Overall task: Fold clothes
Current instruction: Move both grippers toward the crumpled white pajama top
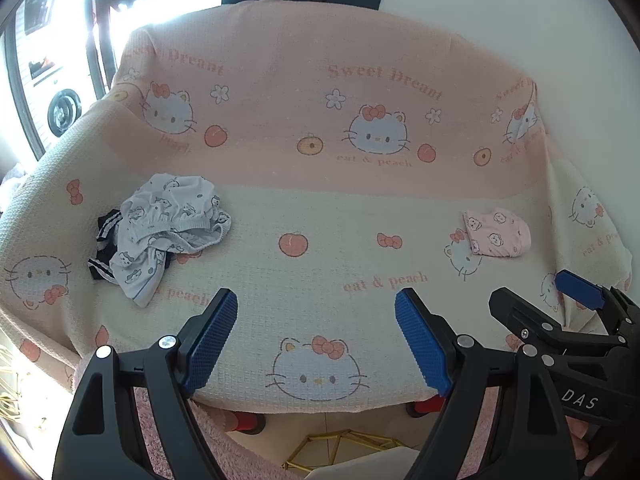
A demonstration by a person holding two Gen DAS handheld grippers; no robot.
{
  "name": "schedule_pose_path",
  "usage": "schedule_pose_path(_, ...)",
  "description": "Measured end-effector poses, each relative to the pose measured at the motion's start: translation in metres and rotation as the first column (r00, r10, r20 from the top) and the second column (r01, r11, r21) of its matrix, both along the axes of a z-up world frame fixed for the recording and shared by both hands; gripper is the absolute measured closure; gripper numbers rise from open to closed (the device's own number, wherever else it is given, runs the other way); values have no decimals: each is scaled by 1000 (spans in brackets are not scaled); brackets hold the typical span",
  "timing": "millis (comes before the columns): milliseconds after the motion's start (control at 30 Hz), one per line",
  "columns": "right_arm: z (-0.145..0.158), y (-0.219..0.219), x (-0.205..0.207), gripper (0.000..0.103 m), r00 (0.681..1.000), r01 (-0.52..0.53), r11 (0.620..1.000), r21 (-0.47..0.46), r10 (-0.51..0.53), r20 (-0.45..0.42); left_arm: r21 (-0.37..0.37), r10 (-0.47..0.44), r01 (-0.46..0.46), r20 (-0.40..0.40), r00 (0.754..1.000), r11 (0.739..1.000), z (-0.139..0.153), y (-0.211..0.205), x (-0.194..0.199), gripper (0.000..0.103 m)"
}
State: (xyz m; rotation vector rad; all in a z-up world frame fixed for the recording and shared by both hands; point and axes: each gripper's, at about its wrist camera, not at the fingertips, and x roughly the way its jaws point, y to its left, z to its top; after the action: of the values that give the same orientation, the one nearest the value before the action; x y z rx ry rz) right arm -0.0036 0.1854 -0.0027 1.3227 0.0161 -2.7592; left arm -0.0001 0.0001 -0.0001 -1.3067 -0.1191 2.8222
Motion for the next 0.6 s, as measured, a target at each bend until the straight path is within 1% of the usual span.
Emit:
schedule_pose_path(100, 1, 2, -2, 0, 1000, 0, 1000, -5, 0, 5, -11, 4, -4, -2, 1000, 1000, -2, -1, 1, 20)
schedule_pose_path(133, 1, 4, -3, 0, 1000, 2, 1000, -4, -2, 5, -4, 6, -6, -1, 1000, 1000, -4, -2, 1, 20)
schedule_pose_path(200, -5, -5, -8, 0, 1000, 1, 1000, 15, -1, 4, 39, 4, -5, 17, 1000, 999, -8, -9, -3, 20)
schedule_pose_path(233, -6, -6, -11, 0, 1000, -1, 1000, 21, 1, 1, 38, 1, -2, 30, 1000, 999, -8, -4, -8, 20)
schedule_pose_path(267, -5, -5, -12, 0, 1000, -5, 1000, 24, 5, -3, 50, -2, 1, 16, 1000, 999, -8, -3, -7, 20)
schedule_pose_path(300, -4, -5, -15, 0, 1000, -10, 1000, 20, 10, -4, 88, -4, 4, 5, 1000, 996, -7, -9, -8, 20)
schedule_pose_path(367, -2, -5, -24, 0, 999, -44, 999, -27, 44, 2, 144, 14, -12, -9, 1000, 990, -7, -24, -10, 20)
schedule_pose_path(433, -1, -6, -33, 0, 996, -82, 993, -82, 83, 7, 171, 31, -29, -12, 999, 985, -11, -38, -9, 20)
schedule_pose_path(500, -1, -17, -41, 0, 992, -128, 988, -82, 128, -3, 195, 64, -63, 4, 998, 979, -19, -56, -11, 20)
schedule_pose_path(600, -2, -41, -57, 0, 980, -197, 976, -96, 198, -6, 237, 130, -130, 16, 991, 963, -29, -91, -11, 20)
